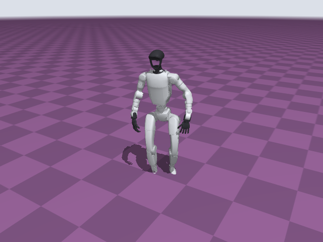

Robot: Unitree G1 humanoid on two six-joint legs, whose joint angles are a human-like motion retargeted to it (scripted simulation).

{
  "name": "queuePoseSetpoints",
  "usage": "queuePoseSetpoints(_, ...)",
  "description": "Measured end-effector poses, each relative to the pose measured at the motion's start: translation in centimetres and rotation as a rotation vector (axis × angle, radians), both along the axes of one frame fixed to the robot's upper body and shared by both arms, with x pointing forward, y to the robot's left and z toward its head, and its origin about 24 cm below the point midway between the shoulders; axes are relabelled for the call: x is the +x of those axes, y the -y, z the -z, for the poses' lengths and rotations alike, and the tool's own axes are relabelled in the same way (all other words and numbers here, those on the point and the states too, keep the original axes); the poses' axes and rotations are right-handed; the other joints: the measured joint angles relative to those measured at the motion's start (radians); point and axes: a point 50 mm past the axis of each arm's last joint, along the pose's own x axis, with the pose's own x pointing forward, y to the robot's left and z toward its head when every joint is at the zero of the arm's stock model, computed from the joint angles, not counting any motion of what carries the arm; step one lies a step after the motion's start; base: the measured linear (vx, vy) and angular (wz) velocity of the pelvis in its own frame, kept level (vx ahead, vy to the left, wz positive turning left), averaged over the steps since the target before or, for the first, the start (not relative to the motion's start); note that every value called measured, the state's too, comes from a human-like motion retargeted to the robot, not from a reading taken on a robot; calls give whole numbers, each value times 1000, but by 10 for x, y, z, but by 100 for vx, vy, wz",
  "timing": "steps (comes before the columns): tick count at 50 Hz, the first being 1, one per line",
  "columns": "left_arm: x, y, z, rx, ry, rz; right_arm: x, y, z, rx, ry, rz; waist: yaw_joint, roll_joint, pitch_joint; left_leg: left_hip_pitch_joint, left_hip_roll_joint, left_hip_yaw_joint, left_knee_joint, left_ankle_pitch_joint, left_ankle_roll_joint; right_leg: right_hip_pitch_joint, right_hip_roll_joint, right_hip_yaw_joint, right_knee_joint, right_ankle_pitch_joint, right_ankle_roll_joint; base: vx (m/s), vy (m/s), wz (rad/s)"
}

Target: Sport exercise

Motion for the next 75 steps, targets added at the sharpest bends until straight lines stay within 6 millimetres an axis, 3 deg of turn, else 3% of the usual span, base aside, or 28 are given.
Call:
queuePoseSetpoints(3,-2,-16,-16,25,2,109,-25,25,-4,-28,-59,-72,12,6,57,-33,35,-7,65,8,14,-4,22,-3,-20,19,0,-4,-8,-65)
queuePoseSetpoints(5,-13,-27,-24,41,-36,160,-55,45,-8,-48,-138,-108,17,7,108,-60,58,-15,110,17,24,-14,35,-5,-27,29,0,-4,-7,-63)
queuePoseSetpoints(8,-45,-39,-30,55,-149,181,-122,73,-18,-63,-335,-129,19,11,205,-110,93,-26,186,38,44,-43,51,-9,-20,39,0,-4,-6,-61)
queuePoseSetpoints(11,-96,-45,-29,56,-323,142,-205,84,-35,-38,-597,-126,21,17,316,-165,134,-38,265,63,49,-85,66,-14,5,41,0,-3,-7,-61)
queuePoseSetpoints(15,-186,-35,-30,45,-621,17,-319,65,-74,74,-976,-134,32,37,448,-245,167,-70,355,77,49,-151,76,-25,61,26,0,-1,0,-69)
queuePoseSetpoints(18,-247,-12,-35,23,-824,-88,-379,35,-103,181,-1198,-162,35,55,525,-303,181,-83,401,82,49,-214,71,-27,116,7,0,0,7,-76)
queuePoseSetpoints(22,-293,19,-41,2,-977,-188,-421,2,-126,272,-1362,-191,26,71,582,-368,190,-85,450,92,49,-297,63,-16,186,-24,-10,1,6,-57)
queuePoseSetpoints(25,-297,28,-37,10,-979,-229,-428,-7,-126,269,-1384,-189,17,79,585,-398,202,-75,489,105,49,-345,59,-11,241,-44,-16,-2,3,-50)
queuePoseSetpoints(29,-260,23,-14,41,-834,-237,-402,7,-98,156,-1258,-156,24,85,525,-415,205,-65,539,96,49,-379,9,-64,353,-94,-47,-7,4,-65)
queuePoseSetpoints(32,-203,15,9,59,-645,-207,-344,30,-57,27,-1024,-112,49,86,450,-443,167,-85,561,25,42,-392,-131,-210,511,-178,-157,-13,11,-131)
queuePoseSetpoints(34,-145,9,24,71,-467,-175,-273,46,-24,-59,-768,-60,61,81,402,-462,113,-146,577,-52,3,-386,-230,-280,634,-260,-233,-8,1,-79)
queuePoseSetpoints(37,-26,9,26,70,-99,-144,-114,54,2,-134,-234,49,50,65,342,-431,65,-185,620,-130,-24,-348,-300,-285,760,-351,-270,-2,-6,6)
queuePoseSetpoints(39,57,18,7,21,174,-140,11,43,-22,-99,194,123,40,55,298,-386,69,-174,636,-160,-30,-311,-308,-275,789,-386,-273,1,-3,1)
queuePoseSetpoints(40,96,25,-9,-19,309,-133,71,31,-50,-46,415,152,34,52,274,-365,74,-167,637,-170,-35,-292,-307,-271,792,-398,-270,8,-4,-12)
queuePoseSetpoints(42,167,43,-60,-142,574,-81,173,-5,-144,150,868,132,26,48,228,-330,80,-157,608,-171,-50,-257,-292,-266,759,-402,-254,13,-3,-20)
queuePoseSetpoints(43,193,54,-90,-213,691,-43,203,-26,-201,270,1074,89,24,47,197,-317,81,-152,586,-165,-59,-244,-283,-264,734,-397,-246,18,-3,-26)
queuePoseSetpoints(45,227,72,-155,-354,902,43,223,-64,-314,509,1428,-47,26,45,137,-295,80,-145,527,-143,-78,-220,-262,-258,671,-376,-230,22,-2,-28)
queuePoseSetpoints(48,241,86,-244,-535,1174,137,190,-95,-431,714,1795,-305,35,37,46,-274,74,-137,432,-97,-106,-195,-233,-246,573,-334,-205,25,-2,-27)
queuePoseSetpoints(51,232,88,-310,-673,1394,177,145,-105,-491,749,2038,-531,45,26,-21,-263,74,-131,373,-53,-130,-174,-218,-248,503,-307,-190,24,-4,-32)
queuePoseSetpoints(55,213,85,-368,-791,1628,201,105,-107,-524,629,2247,-733,56,16,-63,-254,92,-125,370,-9,-152,-145,-205,-260,454,-304,-189,18,-6,-40)
queuePoseSetpoints(58,203,78,-382,-826,1742,163,101,-103,-521,488,2313,-767,61,22,-60,-249,119,-132,398,25,-164,-111,-182,-265,423,-300,-193,14,-6,-56)
queuePoseSetpoints(60,199,69,-373,-812,1763,89,109,-95,-503,402,2304,-716,64,33,-51,-248,133,-155,409,42,-178,-77,-158,-266,395,-289,-195,13,-5,-77)
queuePoseSetpoints(62,198,57,-345,-758,1717,-15,124,-80,-468,323,2228,-606,70,42,-40,-243,127,-208,406,19,-194,-34,-124,-259,364,-273,-196,12,-4,-93)
queuePoseSetpoints(65,194,41,-281,-633,1545,-174,144,-51,-387,204,1978,-409,84,45,-15,-200,99,-288,406,-39,-202,45,-86,-246,345,-263,-190,11,-2,-84)
queuePoseSetpoints(68,179,34,-204,-519,1269,-299,143,-27,-281,99,1576,-276,91,40,28,-123,65,-330,420,-93,-177,115,-77,-229,393,-297,-193,9,-1,-57)
queuePoseSetpoints(70,162,35,-160,-472,1077,-342,124,-19,-210,61,1280,-239,92,36,57,-75,40,-348,437,-149,-152,146,-80,-214,455,-348,-200,6,1,-39)
queuePoseSetpoints(72,143,38,-129,-447,925,-359,96,-17,-154,50,1026,-220,90,37,82,-56,22,-366,479,-222,-127,157,-84,-197,537,-426,-216,3,2,-34)
queuePoseSetpoints(75,116,41,-97,-431,750,-370,49,-20,-94,57,734,-194,84,22,116,-8,-10,-365,523,-303,-91,190,-130,-205,650,-512,-239,1,1,-8)
